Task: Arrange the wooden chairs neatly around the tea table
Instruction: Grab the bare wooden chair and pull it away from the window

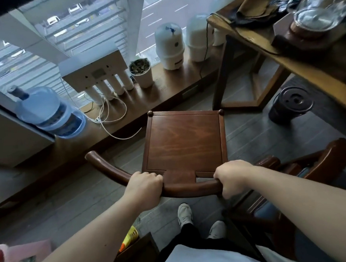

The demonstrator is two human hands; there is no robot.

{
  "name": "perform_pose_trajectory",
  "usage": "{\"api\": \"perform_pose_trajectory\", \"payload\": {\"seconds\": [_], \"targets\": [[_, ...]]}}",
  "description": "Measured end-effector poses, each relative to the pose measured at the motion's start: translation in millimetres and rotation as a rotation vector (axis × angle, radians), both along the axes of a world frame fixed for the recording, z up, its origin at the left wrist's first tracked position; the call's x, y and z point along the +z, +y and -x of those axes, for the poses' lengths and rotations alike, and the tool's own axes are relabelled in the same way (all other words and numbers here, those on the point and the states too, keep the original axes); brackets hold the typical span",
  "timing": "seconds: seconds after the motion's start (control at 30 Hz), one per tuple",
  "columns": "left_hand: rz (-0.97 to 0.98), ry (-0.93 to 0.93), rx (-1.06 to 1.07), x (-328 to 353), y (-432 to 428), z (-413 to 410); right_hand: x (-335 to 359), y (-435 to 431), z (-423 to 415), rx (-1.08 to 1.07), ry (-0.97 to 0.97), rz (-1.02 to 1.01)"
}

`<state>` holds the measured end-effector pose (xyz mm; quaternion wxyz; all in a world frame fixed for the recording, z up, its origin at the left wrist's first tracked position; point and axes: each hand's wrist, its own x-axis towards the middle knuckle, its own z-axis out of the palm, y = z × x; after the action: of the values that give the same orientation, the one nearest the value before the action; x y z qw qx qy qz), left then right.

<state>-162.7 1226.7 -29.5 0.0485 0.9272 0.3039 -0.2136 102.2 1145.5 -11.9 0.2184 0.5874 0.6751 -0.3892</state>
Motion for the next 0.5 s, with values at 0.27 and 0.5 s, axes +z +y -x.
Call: {"api": "perform_pose_trajectory", "payload": {"seconds": [0.27, 0.5], "targets": [[0.097, -0.043, -0.102, 4, 5, -6, -5, -30, -35, -0.059, 0.043, -0.063], [0.107, 0.138, -0.145, 0, 27, -6, -6, -1, -15, -0.109, 0.090, 0.193]]}}
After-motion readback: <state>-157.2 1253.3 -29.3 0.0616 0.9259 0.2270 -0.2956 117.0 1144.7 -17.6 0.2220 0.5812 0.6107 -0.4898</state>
